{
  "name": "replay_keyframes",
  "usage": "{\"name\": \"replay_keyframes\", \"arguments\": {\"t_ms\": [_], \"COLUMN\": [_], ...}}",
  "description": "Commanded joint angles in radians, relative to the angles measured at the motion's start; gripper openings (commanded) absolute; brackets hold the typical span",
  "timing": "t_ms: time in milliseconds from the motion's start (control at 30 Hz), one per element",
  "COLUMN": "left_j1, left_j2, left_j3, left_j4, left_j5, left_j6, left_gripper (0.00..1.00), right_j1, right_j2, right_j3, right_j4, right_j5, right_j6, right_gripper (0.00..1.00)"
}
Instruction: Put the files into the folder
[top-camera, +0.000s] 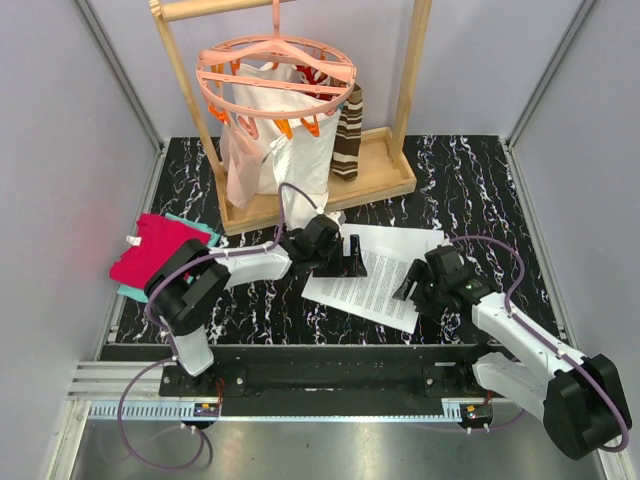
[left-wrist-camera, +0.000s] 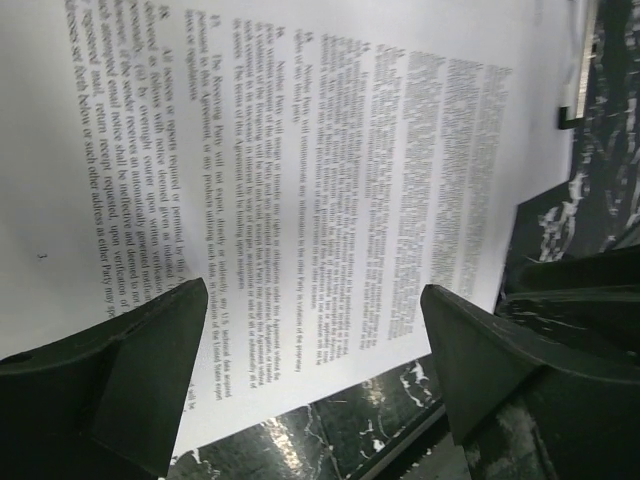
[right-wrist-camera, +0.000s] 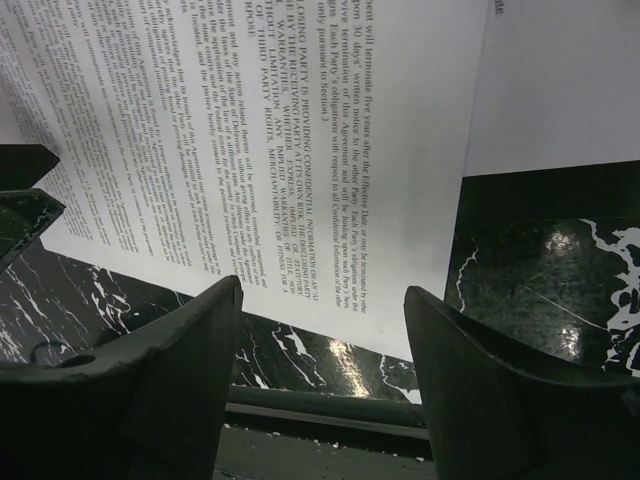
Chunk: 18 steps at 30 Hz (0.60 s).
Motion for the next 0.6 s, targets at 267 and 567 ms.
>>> {"name": "replay_keyframes", "arguments": {"t_ms": [267, 567], "left_j1": [-0.001, -0.001], "left_j2": [0.013, 0.021], "left_j3": [-0.037, -0.066], "left_j4": [0.097, 0.121], "left_j5": [-0.045, -0.037], "left_j6": [-0.016, -0.048], "left_gripper": [0.91, 0.91], "right_j1": [-0.13, -0.13], "right_j2": [0.049, 0.088], "right_j3": [-0.039, -0.034], "right_j4": [0.056, 0.066], "right_j5": [-0.052, -0.012], "right_j6": [-0.007, -0.004], "right_gripper": [0.78, 0.82]}}
